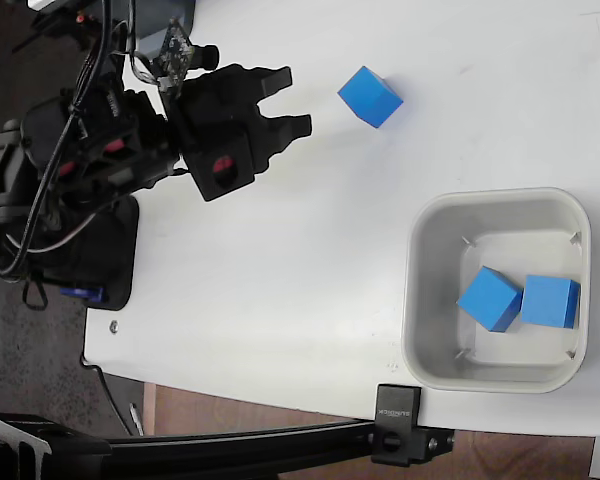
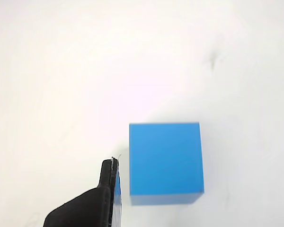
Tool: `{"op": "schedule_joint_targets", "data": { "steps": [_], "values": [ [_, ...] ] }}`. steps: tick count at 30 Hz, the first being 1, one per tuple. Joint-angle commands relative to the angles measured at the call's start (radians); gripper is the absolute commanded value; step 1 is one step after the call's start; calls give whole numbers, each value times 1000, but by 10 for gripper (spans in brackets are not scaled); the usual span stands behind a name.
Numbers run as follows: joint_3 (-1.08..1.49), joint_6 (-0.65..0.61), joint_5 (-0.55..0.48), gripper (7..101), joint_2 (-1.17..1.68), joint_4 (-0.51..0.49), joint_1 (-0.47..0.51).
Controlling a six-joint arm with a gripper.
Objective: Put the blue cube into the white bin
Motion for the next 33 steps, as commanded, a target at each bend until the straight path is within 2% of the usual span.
{"op": "schedule_joint_targets", "data": {
  "steps": [1,8,15,21,25,33],
  "values": [
    [-58,-3,-54,1000,-23,-60,-5],
    [-117,-15,-120,1000,-124,-84,3],
    [-132,0,-104,1003,-202,-167,-15],
    [-147,15,-87,1003,-245,-196,-31],
    [-123,34,-81,1003,-270,-262,-37],
    [-140,43,-81,1003,-336,-304,-40]
  ]
}}
